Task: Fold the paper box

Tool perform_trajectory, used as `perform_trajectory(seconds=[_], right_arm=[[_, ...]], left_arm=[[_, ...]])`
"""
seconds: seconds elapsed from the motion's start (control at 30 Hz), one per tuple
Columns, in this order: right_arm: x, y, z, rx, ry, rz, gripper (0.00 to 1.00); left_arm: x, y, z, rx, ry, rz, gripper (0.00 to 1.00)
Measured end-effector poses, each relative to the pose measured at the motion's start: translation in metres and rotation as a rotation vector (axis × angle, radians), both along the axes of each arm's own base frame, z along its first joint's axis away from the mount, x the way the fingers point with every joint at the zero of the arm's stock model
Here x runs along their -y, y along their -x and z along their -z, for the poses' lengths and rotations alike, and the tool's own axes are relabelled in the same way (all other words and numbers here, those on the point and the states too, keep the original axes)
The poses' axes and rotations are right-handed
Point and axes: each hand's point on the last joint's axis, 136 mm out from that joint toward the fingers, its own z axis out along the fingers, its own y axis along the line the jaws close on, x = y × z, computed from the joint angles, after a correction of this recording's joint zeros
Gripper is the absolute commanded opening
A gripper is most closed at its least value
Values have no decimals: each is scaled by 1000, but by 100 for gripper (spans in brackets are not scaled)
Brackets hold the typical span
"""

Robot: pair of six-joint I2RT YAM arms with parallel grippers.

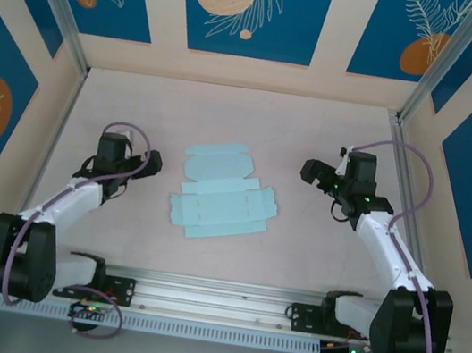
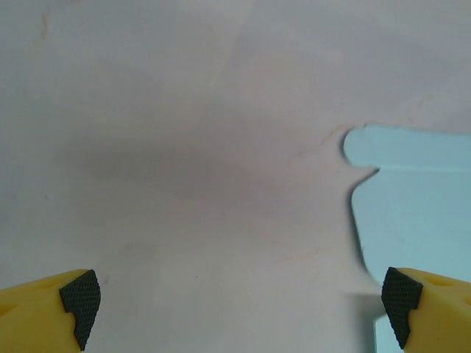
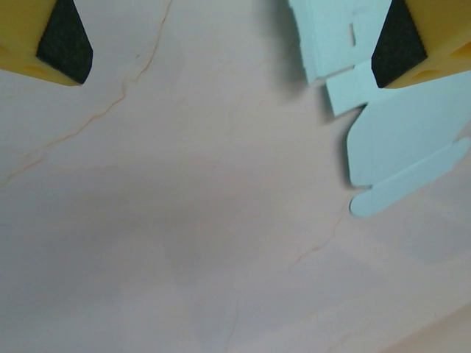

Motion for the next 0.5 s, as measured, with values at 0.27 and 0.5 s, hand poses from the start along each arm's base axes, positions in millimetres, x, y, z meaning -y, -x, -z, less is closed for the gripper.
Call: perform_trajectory(seconds=[0.27,0.5], right_arm=[[-51,-2,27,-176,3,-109,99],[-73,-15,42,-255,-12,-134,98]], left_arm=[[9,16,29,-144,39,31,100],[19,13,47,-222,81,68,100]])
